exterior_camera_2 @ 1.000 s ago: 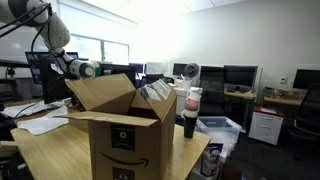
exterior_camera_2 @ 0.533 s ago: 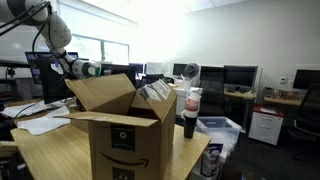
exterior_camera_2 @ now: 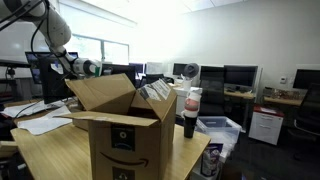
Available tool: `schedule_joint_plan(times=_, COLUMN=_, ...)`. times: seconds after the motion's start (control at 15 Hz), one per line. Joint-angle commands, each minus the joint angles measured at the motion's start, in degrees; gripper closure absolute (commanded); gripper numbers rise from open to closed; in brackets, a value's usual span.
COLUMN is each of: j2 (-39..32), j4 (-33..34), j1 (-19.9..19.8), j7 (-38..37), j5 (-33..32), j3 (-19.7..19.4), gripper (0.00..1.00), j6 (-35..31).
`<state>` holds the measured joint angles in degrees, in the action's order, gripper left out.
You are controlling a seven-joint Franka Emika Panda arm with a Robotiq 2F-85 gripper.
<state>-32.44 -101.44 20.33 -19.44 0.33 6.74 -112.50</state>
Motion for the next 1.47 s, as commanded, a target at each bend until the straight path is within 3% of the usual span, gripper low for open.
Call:
schedule_joint_plan(times=0.0, j2=6.6, j4=-4.3, j1=-0.1, j7=-3.1, j5=-0.8, j3=-0.3, gripper=0.97, j6=2.4)
schedule_joint_plan(times=0.67, j2=18.9, j4=-5.0, j1=-5.4, j7=-1.6, j5=3.1, j3=-0.3, gripper=0.97, j6=9.4)
schedule_joint_plan(times=1.13, j2=23.0, j4=-1.9, j1=-8.8, j7=-1.1, j5=7.0, j3=-0.2, gripper=0.97, j6=15.9)
schedule_joint_plan(times=1.4, j2=22.9, j4=2.4, j1=-8.4, j7=0.0, j5=6.3, j3=0.5, gripper=0.97, j6=19.5)
